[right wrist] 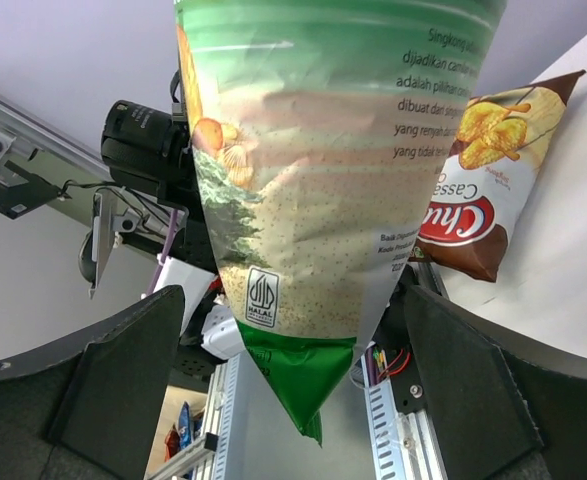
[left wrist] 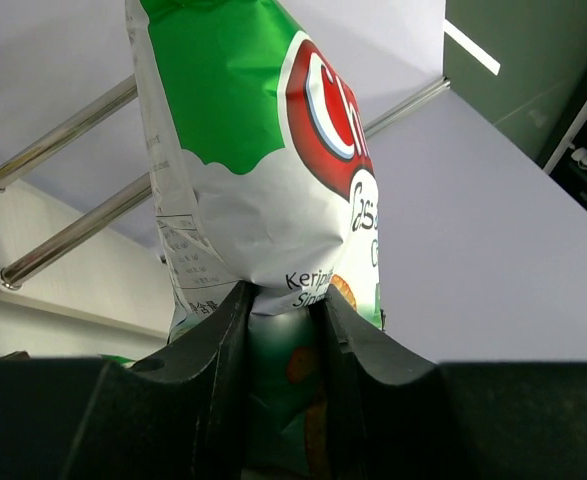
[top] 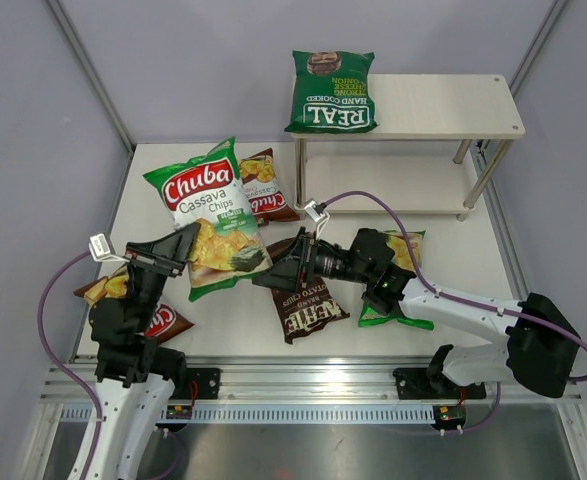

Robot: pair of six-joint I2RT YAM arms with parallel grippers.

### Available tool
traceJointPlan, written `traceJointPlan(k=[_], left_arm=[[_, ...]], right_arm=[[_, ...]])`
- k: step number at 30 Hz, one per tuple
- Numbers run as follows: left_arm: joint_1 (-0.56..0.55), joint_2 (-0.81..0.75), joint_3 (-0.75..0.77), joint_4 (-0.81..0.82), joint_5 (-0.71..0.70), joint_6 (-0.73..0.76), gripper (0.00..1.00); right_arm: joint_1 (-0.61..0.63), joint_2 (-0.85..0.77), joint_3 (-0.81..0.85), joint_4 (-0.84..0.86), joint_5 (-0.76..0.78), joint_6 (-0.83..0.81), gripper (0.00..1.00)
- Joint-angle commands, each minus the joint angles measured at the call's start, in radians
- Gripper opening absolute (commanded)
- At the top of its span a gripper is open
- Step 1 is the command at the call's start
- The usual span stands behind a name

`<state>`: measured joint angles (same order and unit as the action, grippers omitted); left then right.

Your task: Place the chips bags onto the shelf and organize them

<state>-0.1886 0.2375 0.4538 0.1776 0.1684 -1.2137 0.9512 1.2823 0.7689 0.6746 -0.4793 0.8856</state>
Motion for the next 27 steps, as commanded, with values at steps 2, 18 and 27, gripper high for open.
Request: traceJointPlan(k=[2, 18, 27], left_arm=[[-0.005, 0.011, 0.029, 0.141, -0.060, -0.050, 0.00], [-0.018, 0.003, -0.003, 0.188, -0.064, -0.076, 0.00], [-0.018, 0.042, 0.065, 0.097, -0.032, 0.065, 0.10]], right_arm=[[0.020, 0.015, 0.046, 0.101, 0.024, -0.019, 0.99], [0.023, 0.112, 0.201, 0.092, 0.097, -0.065, 0.78], [0.021, 0.025, 0.190, -0.030, 0.074, -0.200, 0.31]])
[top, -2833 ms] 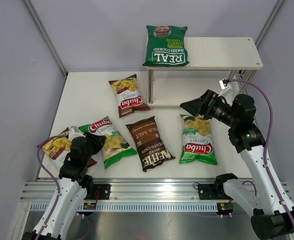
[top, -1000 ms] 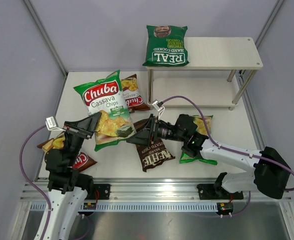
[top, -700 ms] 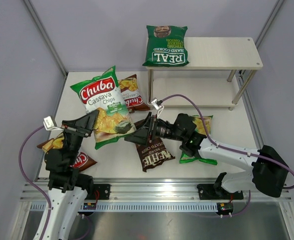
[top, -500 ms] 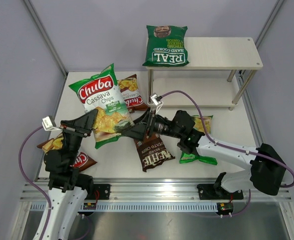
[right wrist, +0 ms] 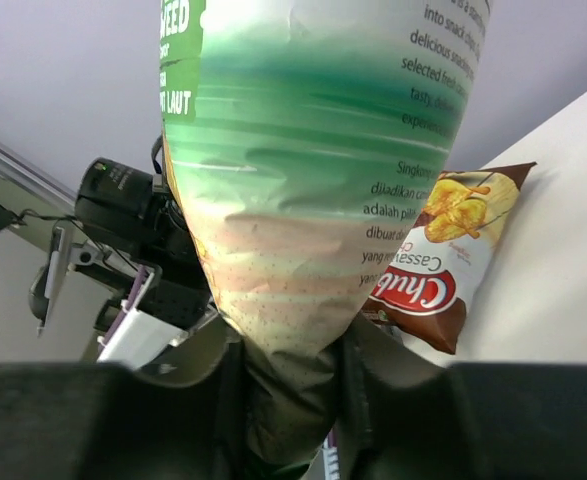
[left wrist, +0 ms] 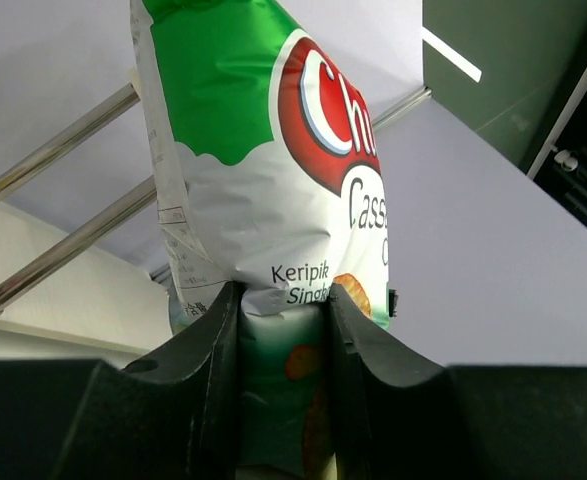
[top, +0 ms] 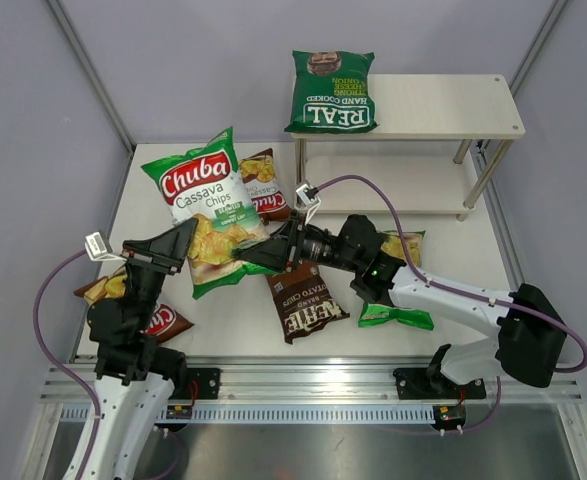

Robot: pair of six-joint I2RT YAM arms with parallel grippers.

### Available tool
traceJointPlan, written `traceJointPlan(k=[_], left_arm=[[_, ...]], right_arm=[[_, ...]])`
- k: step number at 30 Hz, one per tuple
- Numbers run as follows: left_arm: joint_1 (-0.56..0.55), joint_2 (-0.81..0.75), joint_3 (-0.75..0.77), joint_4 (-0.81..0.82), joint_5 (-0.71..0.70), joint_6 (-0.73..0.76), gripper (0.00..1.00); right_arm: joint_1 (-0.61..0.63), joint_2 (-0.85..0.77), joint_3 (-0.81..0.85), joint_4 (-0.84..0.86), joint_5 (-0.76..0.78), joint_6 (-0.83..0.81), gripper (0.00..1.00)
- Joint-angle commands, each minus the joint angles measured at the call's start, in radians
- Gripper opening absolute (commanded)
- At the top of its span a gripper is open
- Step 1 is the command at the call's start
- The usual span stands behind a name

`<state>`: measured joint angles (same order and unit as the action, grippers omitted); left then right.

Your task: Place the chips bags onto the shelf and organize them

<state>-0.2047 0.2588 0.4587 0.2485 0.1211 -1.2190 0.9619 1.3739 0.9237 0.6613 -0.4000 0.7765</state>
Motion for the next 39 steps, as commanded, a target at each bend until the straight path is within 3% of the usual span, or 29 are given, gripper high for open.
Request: traceJointPlan(k=[1, 3, 5, 6, 7, 10, 11, 14, 19, 26, 32, 33, 36, 39], left_arm=[[-0.002, 0.029, 0.070, 0.015, 0.021, 0.085, 0.14], [-0.002, 0.065, 0.095, 0.011, 0.050, 0.096, 0.23], [-0.002, 0.088, 0.119, 0.011, 0.069, 0.121, 0.39], [-0.002, 0.103, 0.129, -0.003, 0.072, 0.139, 0.48], [-0.002, 0.105, 0.136, -0.014, 0.074, 0.150, 0.63], [-0.002, 0.115, 0.179, -0.074, 0.042, 0.199, 0.86], [-0.002, 0.115, 0.199, -0.116, 0.010, 0.205, 0.99], [-0.002, 0.126, 0.231, -0.159, -0.027, 0.236, 0.99], [-0.002, 0.109, 0.363, -0.409, -0.219, 0.340, 0.99], [-0.002, 0.066, 0.433, -0.662, -0.383, 0.490, 0.99], [-0.002, 0.103, 0.429, -0.800, -0.324, 0.630, 0.99], [-0.002, 0.131, 0.434, -0.822, -0.314, 0.666, 0.99], [-0.002, 0.174, 0.449, -0.885, -0.275, 0.728, 0.99], [-0.002, 0.200, 0.430, -0.890, -0.232, 0.785, 0.99]], right_arm=[[0.012, -0.075, 0.038, -0.032, -0.010, -0.098, 0.26], [0.012, -0.093, 0.049, -0.071, -0.013, -0.123, 0.24], [0.012, -0.110, 0.059, -0.100, -0.020, -0.149, 0.18], [0.012, -0.113, 0.063, -0.114, -0.020, -0.155, 0.17], [0.011, -0.121, 0.075, -0.124, -0.025, -0.164, 0.10], [0.009, -0.127, 0.099, -0.176, -0.031, -0.203, 0.06], [0.006, -0.127, 0.104, -0.189, -0.033, -0.212, 0.05], [-0.025, -0.118, 0.124, -0.184, -0.065, -0.203, 0.02], [-0.103, -0.133, 0.173, -0.218, -0.120, -0.192, 0.00], [-0.241, -0.161, 0.354, -0.452, -0.168, -0.190, 0.01], [-0.426, -0.124, 0.634, -0.751, -0.223, -0.218, 0.01], [-0.507, -0.116, 0.668, -0.784, -0.229, -0.215, 0.01], [-0.650, -0.044, 0.815, -0.877, -0.376, -0.168, 0.02], [-0.831, 0.005, 0.883, -0.855, -0.515, -0.074, 0.03]])
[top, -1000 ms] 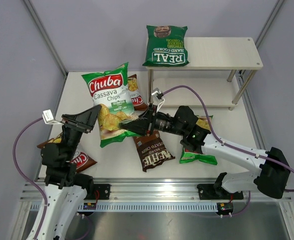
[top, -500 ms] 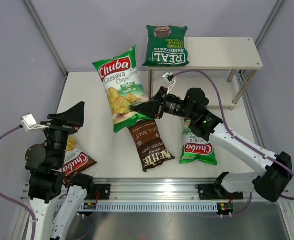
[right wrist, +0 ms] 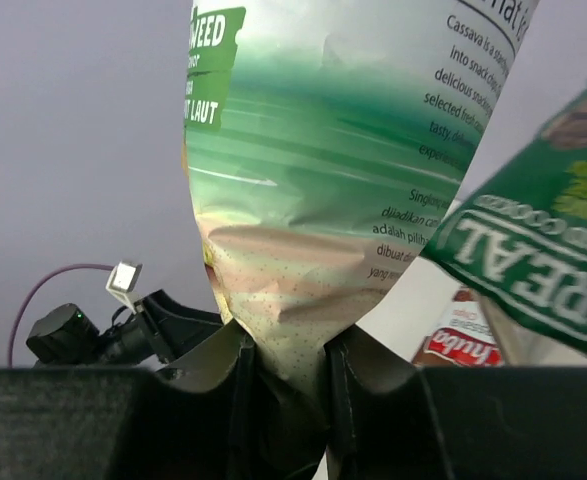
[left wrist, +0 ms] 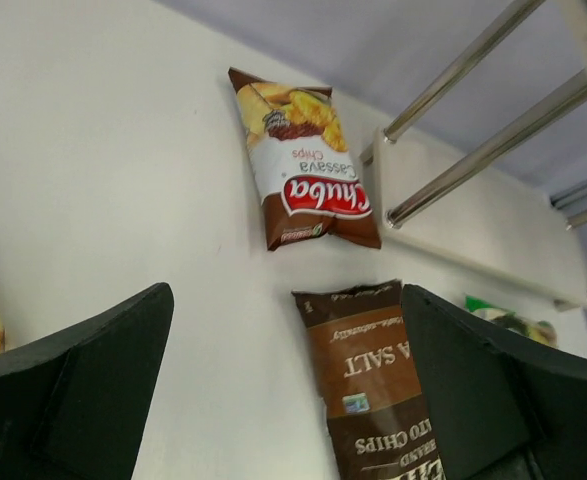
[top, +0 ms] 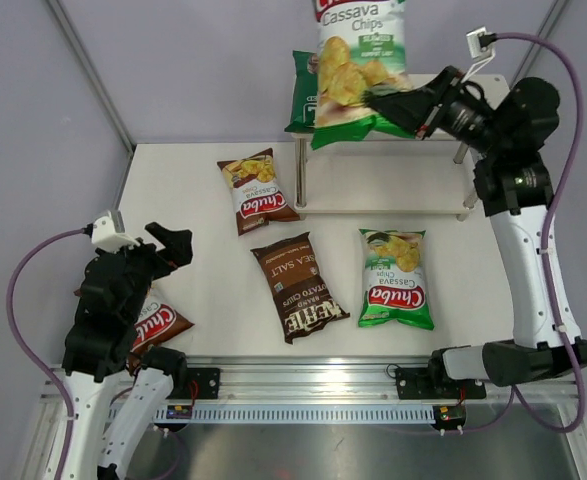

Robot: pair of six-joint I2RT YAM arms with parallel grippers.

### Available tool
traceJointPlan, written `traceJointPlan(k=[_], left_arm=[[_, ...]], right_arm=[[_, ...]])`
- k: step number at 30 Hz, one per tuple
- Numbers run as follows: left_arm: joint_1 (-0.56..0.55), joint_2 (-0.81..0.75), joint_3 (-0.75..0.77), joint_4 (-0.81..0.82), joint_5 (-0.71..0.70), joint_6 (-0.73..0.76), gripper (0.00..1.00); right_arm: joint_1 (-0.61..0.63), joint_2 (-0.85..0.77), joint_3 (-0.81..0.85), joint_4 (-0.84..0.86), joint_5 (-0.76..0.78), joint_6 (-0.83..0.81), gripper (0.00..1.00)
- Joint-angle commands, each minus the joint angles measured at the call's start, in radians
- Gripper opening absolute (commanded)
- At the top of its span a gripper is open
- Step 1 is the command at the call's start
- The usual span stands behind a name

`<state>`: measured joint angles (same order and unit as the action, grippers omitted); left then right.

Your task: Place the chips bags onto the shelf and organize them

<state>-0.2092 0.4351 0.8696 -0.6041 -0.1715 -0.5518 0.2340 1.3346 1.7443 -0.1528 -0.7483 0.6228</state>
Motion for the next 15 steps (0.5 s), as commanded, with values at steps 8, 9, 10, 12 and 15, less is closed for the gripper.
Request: traceJointPlan(k=[8, 9, 10, 12, 15], left_arm=[[0.002, 0.021, -0.070, -0.025, 0.125, 0.197, 0.99], [0.002, 0.014, -0.069, -0.023, 0.135, 0.200, 0.99], [-0.001, 0.010, -0.072, -0.014, 0.142, 0.202, 0.99], [-0.021, 0.008, -0.072, -0.017, 0.142, 0.205, 0.99], [-0.044, 0.005, -0.075, -0.022, 0.139, 0.208, 0.99]], right_arm=[[-0.524, 0.150, 0.026, 0.301, -0.408, 0.445, 0.04], [-0.541, 0.185, 0.047, 0.318, -0.442, 0.466, 0.04], [-0.551, 0.207, 0.066, 0.323, -0.460, 0.488, 0.04], [-0.562, 0.277, 0.125, 0.322, -0.528, 0.495, 0.04], [-0.568, 0.354, 0.178, 0.303, -0.583, 0.492, 0.04]])
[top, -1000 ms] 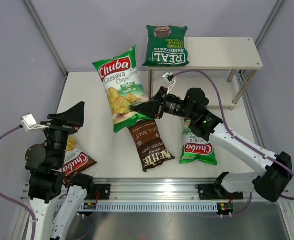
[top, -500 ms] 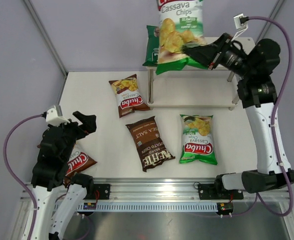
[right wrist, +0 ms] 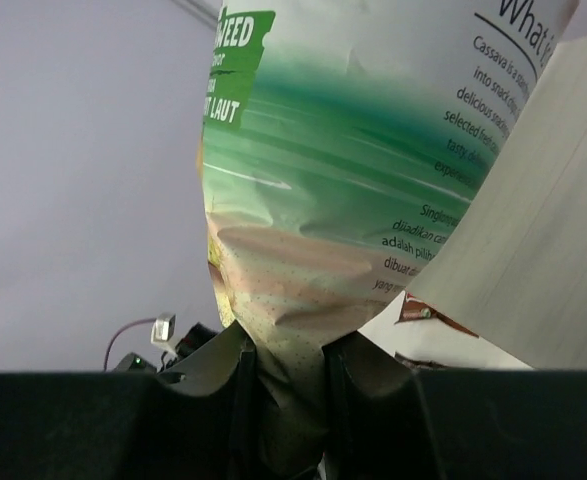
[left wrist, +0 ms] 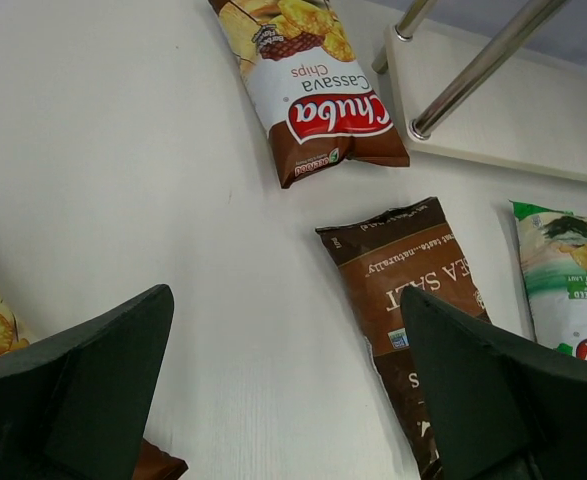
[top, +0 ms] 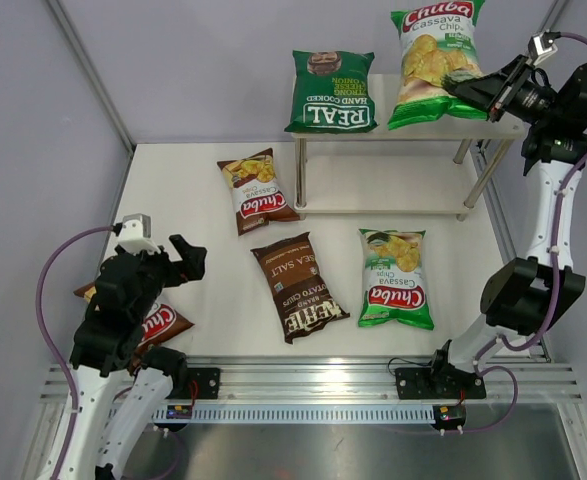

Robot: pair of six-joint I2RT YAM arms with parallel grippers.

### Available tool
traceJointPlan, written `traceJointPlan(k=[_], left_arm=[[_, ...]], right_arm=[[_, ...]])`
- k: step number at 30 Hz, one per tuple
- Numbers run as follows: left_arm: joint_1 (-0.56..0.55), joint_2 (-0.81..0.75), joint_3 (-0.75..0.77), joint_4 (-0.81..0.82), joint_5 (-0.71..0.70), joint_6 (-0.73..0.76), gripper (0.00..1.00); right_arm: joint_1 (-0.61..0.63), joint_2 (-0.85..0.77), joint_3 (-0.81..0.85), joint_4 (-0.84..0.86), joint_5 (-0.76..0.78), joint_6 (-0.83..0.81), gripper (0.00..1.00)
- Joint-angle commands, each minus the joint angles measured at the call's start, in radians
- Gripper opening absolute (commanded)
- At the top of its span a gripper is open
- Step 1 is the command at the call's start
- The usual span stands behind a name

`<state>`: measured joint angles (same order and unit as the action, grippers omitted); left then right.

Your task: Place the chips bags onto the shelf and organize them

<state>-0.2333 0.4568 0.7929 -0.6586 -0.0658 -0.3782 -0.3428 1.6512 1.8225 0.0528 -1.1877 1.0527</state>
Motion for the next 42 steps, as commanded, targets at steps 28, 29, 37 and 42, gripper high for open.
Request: traceJointPlan(k=[28, 29, 37, 42], left_arm=[[-0.057, -0.017, -0.003, 0.034, 0.050, 0.044, 0.99], [-0.057, -0.015, -0.001, 0.033, 0.052, 0.044, 0.99], [-0.058, -0.015, -0.001, 0.031, 0.050, 0.044, 0.99], [-0.058, -0.017, -0.001, 0.034, 0.049, 0.044, 0.99]], right_arm=[[0.037, 0.252, 0.316, -0.617, -0.016, -0.414, 0.18], [0.041, 0.257, 0.319, -0.625, -0.016, -0.418, 0.18], [0.059, 0.286, 0.342, -0.633, 0.014, -0.404, 0.17], [0.067, 0.282, 0.313, -0.562, 0.046, -0.333, 0.18]])
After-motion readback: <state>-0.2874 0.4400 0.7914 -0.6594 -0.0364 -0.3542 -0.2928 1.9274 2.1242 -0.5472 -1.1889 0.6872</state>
